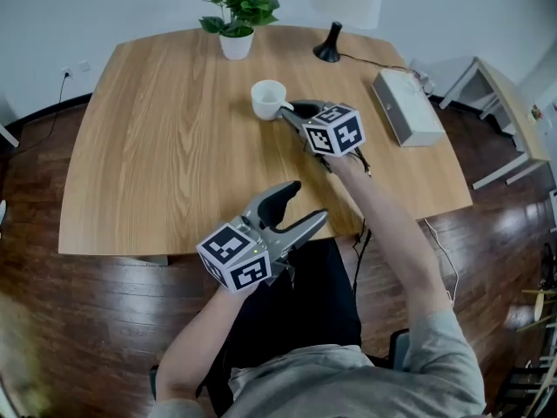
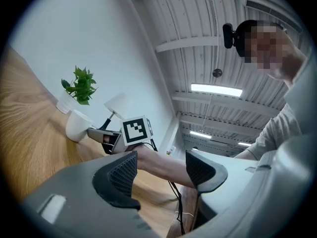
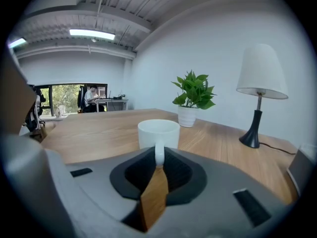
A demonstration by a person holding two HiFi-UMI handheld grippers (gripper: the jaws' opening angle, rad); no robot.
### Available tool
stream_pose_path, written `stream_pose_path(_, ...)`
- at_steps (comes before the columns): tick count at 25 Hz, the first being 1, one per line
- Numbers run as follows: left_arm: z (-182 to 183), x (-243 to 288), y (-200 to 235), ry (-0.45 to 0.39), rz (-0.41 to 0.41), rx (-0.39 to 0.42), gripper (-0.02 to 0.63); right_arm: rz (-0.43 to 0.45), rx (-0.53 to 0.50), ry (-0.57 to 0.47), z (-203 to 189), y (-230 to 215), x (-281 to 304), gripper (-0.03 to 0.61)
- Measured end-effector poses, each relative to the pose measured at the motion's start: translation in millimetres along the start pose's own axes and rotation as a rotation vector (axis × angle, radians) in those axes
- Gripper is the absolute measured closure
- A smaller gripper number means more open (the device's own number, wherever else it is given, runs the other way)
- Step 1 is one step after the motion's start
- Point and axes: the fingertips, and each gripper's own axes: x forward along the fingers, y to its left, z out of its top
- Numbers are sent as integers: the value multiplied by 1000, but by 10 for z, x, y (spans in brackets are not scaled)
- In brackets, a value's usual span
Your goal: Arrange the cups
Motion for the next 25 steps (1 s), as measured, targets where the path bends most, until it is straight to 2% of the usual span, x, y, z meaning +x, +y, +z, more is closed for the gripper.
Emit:
stream_pose_path(5, -13, -20, -7, 10, 6, 7, 316, 21, 94, -40, -148, -35, -412, 518)
stream_pose_path(8, 20, -23, -24, 11, 8, 11, 316, 22, 114, -41, -281, -46, -725, 518)
stream_pose_path(13, 25, -11, -8, 23, 12, 35, 316, 2, 60, -34, -518, -27, -1128, 518)
stream_pose_path(15, 6, -2, -12, 26, 13, 42, 316, -21, 7, -34, -587, -26, -1216, 520)
stream_pose_path(18, -14, 8, -13, 26, 16, 44, 316, -62, -66, -9, -654, -56, -1277, 480)
stream_pose_path(19, -19, 12, -10, 27, 17, 45, 316, -64, -74, -4, -660, -67, -1288, 441)
stream_pose_path(20, -23, 15, -6, 28, 17, 47, 316, -66, -78, -3, -655, -81, -1297, 428)
stream_pose_path(25, -26, 11, -10, 25, 12, 46, 316, -47, -87, -37, -532, -102, -1287, 434)
